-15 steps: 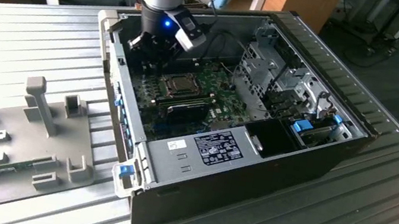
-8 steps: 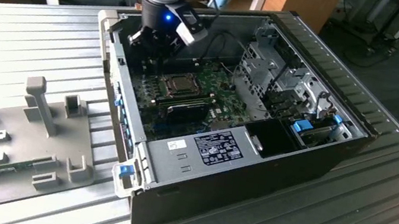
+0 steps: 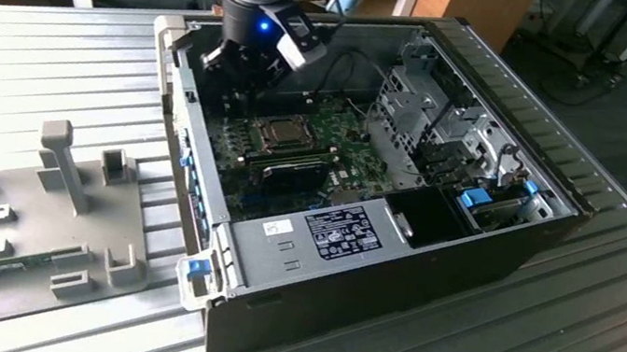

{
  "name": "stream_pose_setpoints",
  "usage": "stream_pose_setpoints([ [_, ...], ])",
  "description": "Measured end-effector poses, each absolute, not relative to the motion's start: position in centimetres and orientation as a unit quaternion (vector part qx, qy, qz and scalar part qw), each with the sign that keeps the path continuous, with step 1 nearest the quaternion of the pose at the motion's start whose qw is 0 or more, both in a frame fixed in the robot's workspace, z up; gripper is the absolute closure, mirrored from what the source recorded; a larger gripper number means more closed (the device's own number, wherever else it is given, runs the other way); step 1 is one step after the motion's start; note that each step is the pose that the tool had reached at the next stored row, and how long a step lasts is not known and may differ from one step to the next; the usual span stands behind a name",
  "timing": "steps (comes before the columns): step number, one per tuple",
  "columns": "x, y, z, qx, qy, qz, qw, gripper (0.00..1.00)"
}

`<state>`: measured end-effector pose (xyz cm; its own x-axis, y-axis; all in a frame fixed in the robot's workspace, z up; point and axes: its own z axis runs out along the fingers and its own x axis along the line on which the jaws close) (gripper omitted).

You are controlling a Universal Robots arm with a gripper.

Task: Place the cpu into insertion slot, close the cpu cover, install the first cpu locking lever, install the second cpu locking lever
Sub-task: 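Install the first cpu locking lever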

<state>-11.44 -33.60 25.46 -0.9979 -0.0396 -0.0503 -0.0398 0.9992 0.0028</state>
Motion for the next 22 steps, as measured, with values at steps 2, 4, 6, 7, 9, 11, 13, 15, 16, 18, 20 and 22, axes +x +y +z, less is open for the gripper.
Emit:
stream_pose_setpoints([
  [2,-11.6,-33.6,25.4,-0.020,0.999,0.002,0.025,0.90],
  [4,-11.8,-33.5,25.4,-0.020,0.999,0.002,0.025,0.90],
  [6,-12.0,-33.3,25.3,-0.020,0.999,0.002,0.025,0.90],
  [7,-12.1,-33.2,25.3,-0.020,0.999,0.002,0.026,0.90],
  [9,-12.2,-32.9,25.3,-0.020,0.999,0.002,0.026,0.90],
  [11,-12.2,-32.6,25.2,-0.020,0.999,0.002,0.026,0.90],
  [13,-12.3,-32.3,25.2,-0.020,0.999,0.002,0.026,0.90],
  [15,-12.3,-32.0,25.2,-0.020,0.999,0.002,0.026,0.90],
  [16,-12.3,-31.8,25.2,-0.020,0.999,0.002,0.026,0.90],
  [18,-12.3,-31.6,25.2,-0.019,0.999,0.002,0.026,0.90],
  [20,-12.3,-31.4,25.2,-0.019,0.999,0.002,0.026,0.90],
  [22,-12.3,-31.2,25.2,-0.019,0.999,0.002,0.026,0.90],
])
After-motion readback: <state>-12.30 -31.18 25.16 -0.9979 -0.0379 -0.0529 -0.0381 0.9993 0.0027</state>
